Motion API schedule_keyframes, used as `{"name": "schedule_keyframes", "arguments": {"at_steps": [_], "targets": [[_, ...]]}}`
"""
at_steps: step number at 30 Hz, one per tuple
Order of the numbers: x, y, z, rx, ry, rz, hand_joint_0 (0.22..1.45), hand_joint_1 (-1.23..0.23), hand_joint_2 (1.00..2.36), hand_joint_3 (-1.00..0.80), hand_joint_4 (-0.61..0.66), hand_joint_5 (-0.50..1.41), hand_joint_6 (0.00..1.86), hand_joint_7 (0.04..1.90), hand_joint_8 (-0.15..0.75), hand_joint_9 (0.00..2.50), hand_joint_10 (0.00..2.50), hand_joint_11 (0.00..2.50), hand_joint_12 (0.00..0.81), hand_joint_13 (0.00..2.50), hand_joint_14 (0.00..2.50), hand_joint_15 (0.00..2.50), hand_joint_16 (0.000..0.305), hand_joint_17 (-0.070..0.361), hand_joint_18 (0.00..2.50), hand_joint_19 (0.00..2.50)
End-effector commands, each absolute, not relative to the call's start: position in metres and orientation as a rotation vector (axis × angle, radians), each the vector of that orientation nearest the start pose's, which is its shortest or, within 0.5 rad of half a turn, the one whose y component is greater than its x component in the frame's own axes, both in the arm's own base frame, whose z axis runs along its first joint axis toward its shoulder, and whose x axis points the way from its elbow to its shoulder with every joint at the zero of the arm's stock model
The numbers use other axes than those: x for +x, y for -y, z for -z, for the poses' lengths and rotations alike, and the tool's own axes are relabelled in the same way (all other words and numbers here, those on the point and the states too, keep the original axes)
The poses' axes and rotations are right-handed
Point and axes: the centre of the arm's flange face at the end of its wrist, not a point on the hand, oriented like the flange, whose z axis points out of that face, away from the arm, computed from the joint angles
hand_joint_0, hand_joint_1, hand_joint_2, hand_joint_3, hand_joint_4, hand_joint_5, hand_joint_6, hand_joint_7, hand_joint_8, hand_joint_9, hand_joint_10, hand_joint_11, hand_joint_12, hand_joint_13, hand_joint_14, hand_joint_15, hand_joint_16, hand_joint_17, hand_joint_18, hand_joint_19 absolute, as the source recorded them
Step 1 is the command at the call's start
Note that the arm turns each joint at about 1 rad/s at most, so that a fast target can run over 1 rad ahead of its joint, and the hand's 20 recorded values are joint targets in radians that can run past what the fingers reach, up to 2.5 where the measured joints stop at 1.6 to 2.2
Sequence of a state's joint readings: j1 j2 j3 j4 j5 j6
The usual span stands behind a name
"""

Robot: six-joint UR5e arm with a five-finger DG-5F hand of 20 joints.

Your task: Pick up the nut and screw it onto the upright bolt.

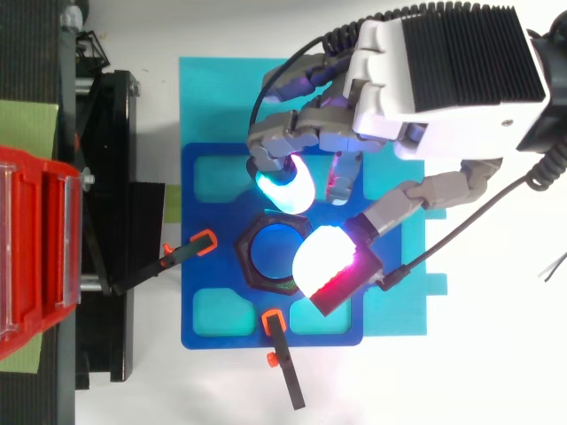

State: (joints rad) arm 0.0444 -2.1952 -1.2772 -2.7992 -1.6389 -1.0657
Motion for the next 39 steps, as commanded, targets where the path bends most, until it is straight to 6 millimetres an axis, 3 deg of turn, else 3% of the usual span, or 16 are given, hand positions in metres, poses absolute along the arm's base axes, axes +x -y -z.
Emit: {"name": "schedule_keyframes", "arguments": {"at_steps": [1, 2, 6, 9, 15, 20, 25, 31, 39], "targets": [[0.725, 0.096, -0.282, 0.306, -1.548, -0.486, 0.52, -0.28, 1.00, -0.50, 0.14, 0.09, 0.54, 1.41, 0.205, 1.66, 0.00, 0.03, 0.173, 1.11, 0.00, 0.00, 0.013, 0.030, 0.73, 0.00], [0.725, 0.097, -0.282, 0.307, -1.547, -0.485, 0.52, -0.27, 1.00, -0.50, 0.16, 0.08, 0.50, 1.46, 0.234, 1.63, 0.00, 0.04, 0.191, 1.09, 0.00, 0.00, 0.015, 0.033, 0.68, 0.00], [0.725, 0.099, -0.284, 0.305, -1.543, -0.486, 0.51, -0.25, 1.00, -0.50, 0.21, -0.02, 0.51, 1.14, 0.297, 1.41, 0.00, 0.06, 0.249, 0.98, 0.00, 0.00, 0.021, 0.046, 0.55, 0.00], [0.731, 0.100, -0.298, 0.291, -1.520, -0.496, 0.51, -0.25, 1.00, -0.50, 0.24, -0.10, 0.50, 0.91, 0.299, 1.24, 0.00, 0.04, 0.276, 0.86, 0.00, 0.00, 0.026, 0.058, 0.50, 0.00], [0.735, 0.101, -0.311, 0.273, -1.517, -0.484, 0.49, -0.25, 1.00, -0.50, 0.18, -0.17, 0.50, 0.69, 0.277, 0.97, 0.00, 0.00, 0.317, 0.68, 0.00, 0.00, 0.034, 0.076, 0.39, 0.00], [0.735, 0.097, -0.310, 0.208, -1.525, -0.427, 0.48, -0.25, 1.00, -0.50, 0.15, -0.19, 0.50, 0.62, 0.258, 0.81, 0.00, 0.00, 0.322, 0.58, 0.00, 0.00, 0.037, 0.082, 0.29, 0.00], [0.735, 0.091, -0.310, 0.205, -1.532, -0.431, 0.47, -0.26, 1.00, -0.50, 0.11, -0.20, 0.50, 0.57, 0.236, 0.57, 0.00, 0.00, 0.326, 0.31, 0.00, 0.00, 0.039, 0.087, 0.00, 0.00], [0.735, 0.082, -0.308, 0.202, -1.548, -0.439, 0.46, -0.23, 1.00, -0.50, 0.08, -0.22, 0.50, 0.55, 0.210, 0.28, 0.00, 0.00, 0.336, 0.00, 0.00, 0.00, 0.047, 0.106, 0.00, 0.00], [0.736, 0.066, -0.308, 0.192, -1.553, -0.459, 0.45, -0.22, 1.00, -0.50, 0.08, -0.23, 0.50, 0.54, 0.198, 0.16, 0.00, 0.00, 0.339, 0.00, 0.00, 0.00, 0.050, 0.113, 0.00, 0.00]]}}
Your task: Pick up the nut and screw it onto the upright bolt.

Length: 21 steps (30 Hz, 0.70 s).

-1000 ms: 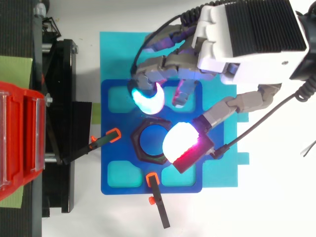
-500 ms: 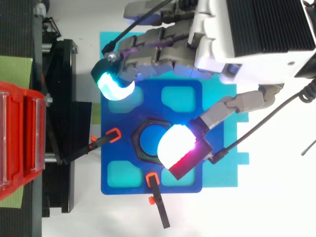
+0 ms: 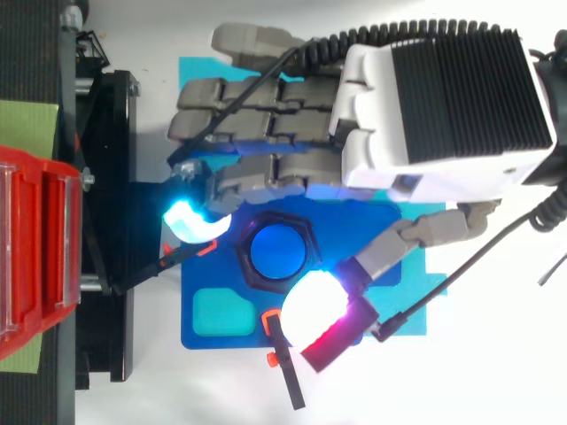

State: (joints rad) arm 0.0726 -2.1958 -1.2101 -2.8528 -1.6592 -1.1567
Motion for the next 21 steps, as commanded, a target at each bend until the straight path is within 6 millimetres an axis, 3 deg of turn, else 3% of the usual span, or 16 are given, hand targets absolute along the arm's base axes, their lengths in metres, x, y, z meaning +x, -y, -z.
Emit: {"name": "schedule_keyframes", "arguments": {"at_steps": [1, 21], "targets": [[0.736, 0.065, -0.308, 0.192, -1.553, -0.459, 0.45, -0.22, 1.00, -0.50, 0.08, -0.23, 0.50, 0.54, 0.198, 0.16, 0.00, 0.00, 0.338, 0.00, 0.00, 0.00, 0.050, 0.113, 0.00, 0.00], [0.736, 0.050, -0.303, 0.189, -1.566, -0.466, 0.45, -0.23, 1.00, -0.50, 0.09, -0.23, 0.50, 0.56, 0.200, 0.15, 0.00, 0.00, 0.342, 0.00, 0.00, 0.00, 0.050, 0.112, 0.00, 0.00]]}}
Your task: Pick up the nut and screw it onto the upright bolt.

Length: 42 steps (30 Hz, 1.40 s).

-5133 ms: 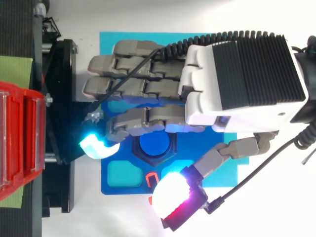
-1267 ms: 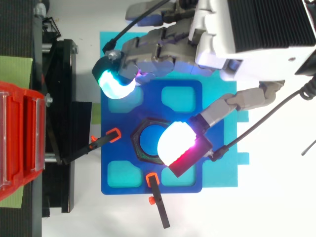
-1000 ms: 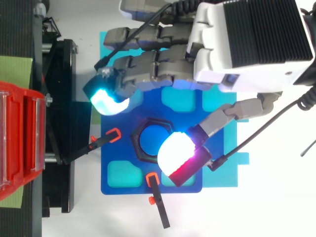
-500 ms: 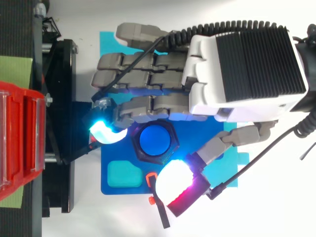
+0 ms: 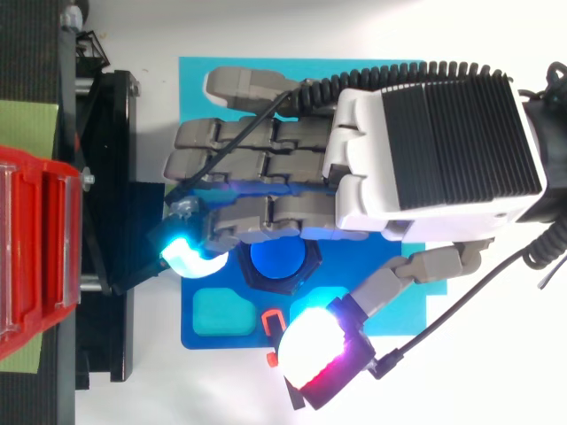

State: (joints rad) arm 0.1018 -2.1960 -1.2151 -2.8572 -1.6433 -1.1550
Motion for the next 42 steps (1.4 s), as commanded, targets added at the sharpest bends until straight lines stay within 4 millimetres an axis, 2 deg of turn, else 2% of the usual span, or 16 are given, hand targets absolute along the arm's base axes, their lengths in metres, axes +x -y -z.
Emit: {"name": "schedule_keyframes", "arguments": {"at_steps": [1, 12, 20, 23, 25, 28, 35, 42], "targets": [[0.736, 0.050, -0.303, 0.189, -1.566, -0.466, 0.45, -0.23, 1.00, -0.50, 0.09, -0.23, 0.50, 0.56, 0.203, 0.15, 0.00, 0.00, 0.342, 0.00, 0.00, 0.00, 0.050, 0.112, 0.00, 0.00], [0.736, 0.048, -0.302, 0.199, -1.569, -0.480, 0.45, -0.24, 1.00, -0.50, 0.11, -0.23, 0.50, 0.59, 0.206, 0.15, 0.00, 0.00, 0.340, 0.00, 0.00, 0.00, 0.048, 0.109, 0.00, 0.00], [0.739, 0.049, -0.283, 0.212, -1.592, -0.491, 0.46, -0.25, 1.00, -0.50, 0.13, -0.21, 0.50, 0.63, 0.216, 0.16, 0.00, 0.00, 0.340, 0.00, 0.00, 0.00, 0.048, 0.108, 0.00, 0.00], [0.741, 0.048, -0.283, 0.226, -1.582, -0.505, 0.46, -0.25, 1.00, -0.50, 0.16, -0.20, 0.50, 0.70, 0.225, 0.18, 0.00, 0.00, 0.340, 0.00, 0.00, 0.00, 0.046, 0.103, 0.00, 0.00], [0.741, 0.049, -0.283, 0.227, -1.582, -0.504, 0.46, -0.24, 1.00, -0.50, 0.21, -0.16, 0.50, 0.91, 0.234, 0.22, 0.00, 0.00, 0.333, 0.03, 0.00, 0.00, 0.044, 0.099, 0.00, 0.00], [0.741, 0.050, -0.283, 0.229, -1.581, -0.503, 0.46, -0.26, 1.00, -0.50, 0.22, -0.13, 0.50, 1.07, 0.243, 0.28, 0.00, 0.00, 0.330, 0.07, 0.00, 0.00, 0.043, 0.096, 0.00, 0.00], [0.741, 0.055, -0.284, 0.230, -1.576, -0.501, 0.47, -0.26, 1.00, -0.50, 0.20, -0.10, 0.50, 1.25, 0.257, 0.34, 0.00, 0.00, 0.318, 0.13, 0.00, 0.00, 0.039, 0.088, 0.00, 0.00], [0.740, 0.060, -0.284, 0.232, -1.574, -0.496, 0.48, -0.27, 1.00, -0.50, 0.20, -0.06, 0.50, 1.45, 0.279, 0.55, 0.00, 0.00, 0.307, 0.25, 0.00, 0.00, 0.035, 0.078, 0.00, 0.00]]}}
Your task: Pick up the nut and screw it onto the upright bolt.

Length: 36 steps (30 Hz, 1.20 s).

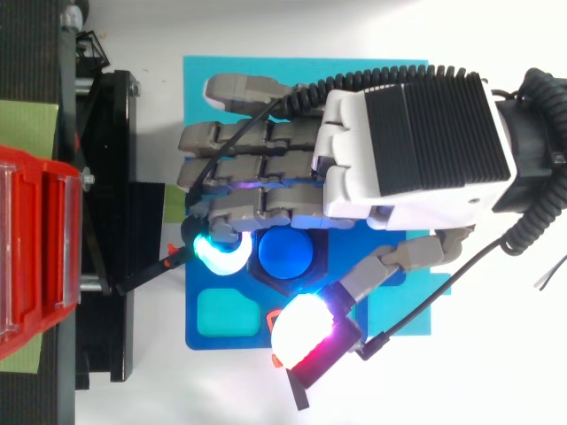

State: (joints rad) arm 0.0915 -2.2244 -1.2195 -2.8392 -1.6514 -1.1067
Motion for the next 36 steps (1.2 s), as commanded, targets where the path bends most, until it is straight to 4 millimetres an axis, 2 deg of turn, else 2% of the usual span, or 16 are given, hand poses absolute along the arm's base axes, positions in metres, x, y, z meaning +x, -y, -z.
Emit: {"name": "schedule_keyframes", "arguments": {"at_steps": [1, 9, 18, 19, 21, 26, 27, 30, 31, 36], "targets": [[0.741, 0.060, -0.284, 0.232, -1.572, -0.496, 0.48, -0.26, 1.00, -0.50, 0.20, -0.06, 0.50, 1.45, 0.281, 0.57, 0.00, 0.00, 0.307, 0.26, 0.00, 0.00, 0.035, 0.078, 0.00, 0.00], [0.740, 0.063, -0.283, 0.236, -1.576, -0.492, 0.49, -0.27, 1.00, -0.50, 0.19, -0.04, 0.52, 1.49, 0.287, 0.68, 0.00, 0.00, 0.299, 0.38, 0.00, 0.00, 0.032, 0.071, 0.01, 0.00], [0.740, 0.070, -0.284, 0.243, -1.571, -0.485, 0.51, -0.29, 1.00, -0.50, 0.18, -0.01, 0.54, 1.48, 0.291, 0.87, 0.00, 0.00, 0.286, 0.57, 0.00, 0.00, 0.027, 0.060, 0.18, 0.00], [0.739, 0.070, -0.284, 0.243, -1.573, -0.485, 0.51, -0.29, 1.00, -0.50, 0.19, -0.01, 0.50, 1.53, 0.289, 0.89, 0.00, 0.00, 0.280, 0.59, 0.00, 0.00, 0.026, 0.058, 0.20, 0.00], [0.739, 0.071, -0.284, 0.243, -1.571, -0.485, 0.51, -0.29, 1.00, -0.50, 0.19, -0.01, 0.50, 1.48, 0.291, 0.92, 0.00, 0.00, 0.279, 0.59, 0.00, 0.00, 0.025, 0.057, 0.21, 0.00], [0.738, 0.074, -0.283, 0.247, -1.577, -0.482, 0.51, -0.29, 1.00, -0.50, 0.20, 0.00, 0.50, 1.51, 0.298, 1.00, 0.00, 0.00, 0.276, 0.63, 0.00, 0.00, 0.024, 0.055, 0.23, 0.00], [0.738, 0.075, -0.283, 0.248, -1.580, -0.481, 0.51, -0.29, 1.00, -0.50, 0.20, 0.00, 0.50, 1.54, 0.302, 1.06, 0.00, 0.00, 0.273, 0.66, 0.00, 0.00, 0.024, 0.055, 0.24, 0.00], [0.737, 0.078, -0.282, 0.253, -1.590, -0.477, 0.52, -0.29, 1.00, -0.50, 0.19, 0.01, 0.53, 1.49, 0.296, 1.14, 0.00, 0.00, 0.265, 0.71, 0.00, 0.00, 0.023, 0.052, 0.28, 0.00], [0.736, 0.079, -0.282, 0.255, -1.591, -0.476, 0.52, -0.29, 1.00, -0.50, 0.17, 0.03, 0.55, 1.43, 0.290, 1.26, 0.00, 0.00, 0.259, 0.76, 0.00, 0.00, 0.022, 0.048, 0.33, 0.00], [0.737, 0.082, -0.282, 0.255, -1.586, -0.475, 0.53, -0.30, 1.00, -0.50, 0.11, 0.05, 0.58, 1.38, 0.269, 1.48, 0.00, 0.05, 0.233, 0.93, 0.00, 0.00, 0.018, 0.040, 0.50, 0.00]]}}
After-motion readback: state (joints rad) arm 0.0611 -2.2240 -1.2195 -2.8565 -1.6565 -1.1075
